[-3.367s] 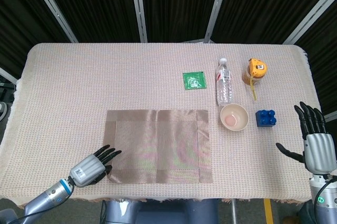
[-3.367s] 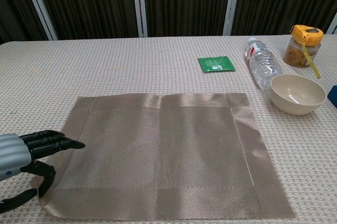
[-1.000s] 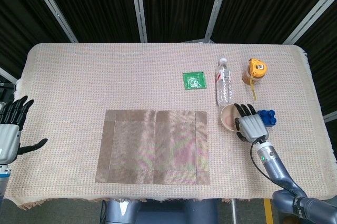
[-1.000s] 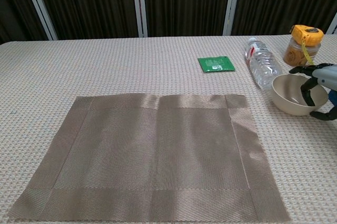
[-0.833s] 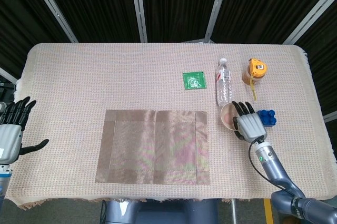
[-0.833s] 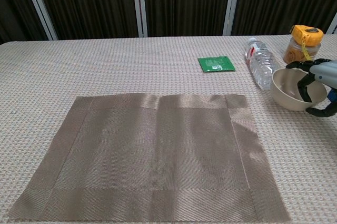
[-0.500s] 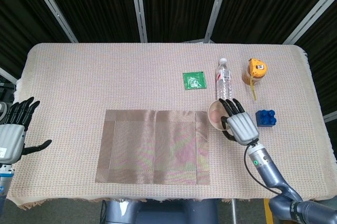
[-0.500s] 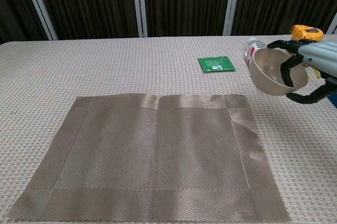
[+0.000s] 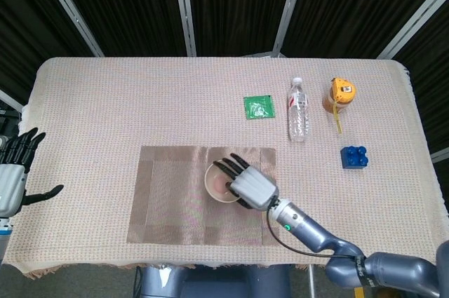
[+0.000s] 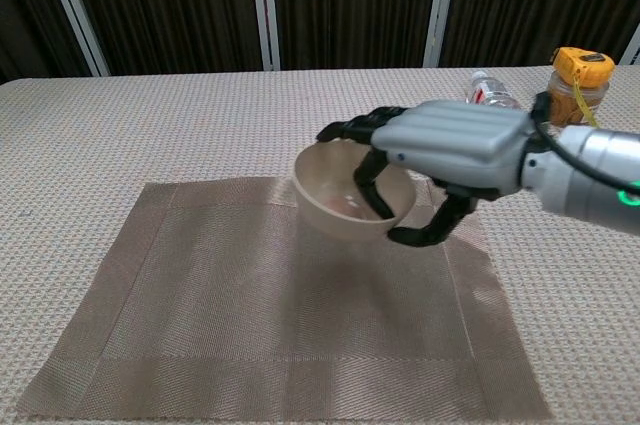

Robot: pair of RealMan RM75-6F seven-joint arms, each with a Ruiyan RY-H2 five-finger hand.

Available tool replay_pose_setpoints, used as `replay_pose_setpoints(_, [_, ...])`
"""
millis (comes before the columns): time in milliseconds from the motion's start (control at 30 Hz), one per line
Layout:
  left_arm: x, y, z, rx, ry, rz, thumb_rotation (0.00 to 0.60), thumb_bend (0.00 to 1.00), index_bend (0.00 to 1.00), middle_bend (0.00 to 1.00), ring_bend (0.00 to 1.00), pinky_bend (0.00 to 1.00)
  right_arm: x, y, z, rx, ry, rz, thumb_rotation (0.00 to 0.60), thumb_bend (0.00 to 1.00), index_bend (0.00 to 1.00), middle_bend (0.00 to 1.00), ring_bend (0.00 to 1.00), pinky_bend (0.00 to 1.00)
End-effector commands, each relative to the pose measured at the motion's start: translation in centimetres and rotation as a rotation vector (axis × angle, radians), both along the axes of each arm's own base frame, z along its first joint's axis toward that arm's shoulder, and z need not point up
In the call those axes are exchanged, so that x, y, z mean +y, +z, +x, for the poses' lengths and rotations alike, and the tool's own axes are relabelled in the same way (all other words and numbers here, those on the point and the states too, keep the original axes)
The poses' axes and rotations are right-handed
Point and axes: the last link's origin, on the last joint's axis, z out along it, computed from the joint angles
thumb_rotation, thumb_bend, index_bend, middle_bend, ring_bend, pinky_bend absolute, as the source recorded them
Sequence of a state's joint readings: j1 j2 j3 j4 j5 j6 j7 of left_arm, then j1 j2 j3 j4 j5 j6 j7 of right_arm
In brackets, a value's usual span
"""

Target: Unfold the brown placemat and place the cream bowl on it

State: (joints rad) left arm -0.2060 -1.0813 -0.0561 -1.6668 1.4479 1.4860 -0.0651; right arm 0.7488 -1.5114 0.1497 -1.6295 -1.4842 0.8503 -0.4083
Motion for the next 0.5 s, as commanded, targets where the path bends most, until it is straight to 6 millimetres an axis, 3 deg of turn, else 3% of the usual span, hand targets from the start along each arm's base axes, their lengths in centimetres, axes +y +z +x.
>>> replay_pose_setpoints(33, [0.0, 0.4, -0.4, -0.003, 0.015, 0.007, 0.600, 0.00, 0.00, 0.00, 0.00, 0.00, 0.3, -2.7, 2.5, 0.036, 0.065, 0.052, 0.600, 0.31, 0.72, 0.00, 0.00, 0.00])
replay_pose_setpoints(267, [0.0, 0.6, -0.6, -0.011, 0.015, 0.005, 0.600, 0.00, 0.00, 0.00, 0.00, 0.00, 0.3, -5.1, 4.2, 0.071, 0.124, 0.042, 0.600, 0.31, 0.72, 0.00, 0.00, 0.00])
replay_pose_setpoints(500, [0.3, 0.4, -0.5, -0.020, 0.013, -0.005, 0.600, 0.00, 0.00, 0.00, 0.00, 0.00, -0.2, -5.9, 3.3, 0.104, 0.108, 0.005, 0.600, 0.31, 0.72, 0.00, 0.00, 0.00])
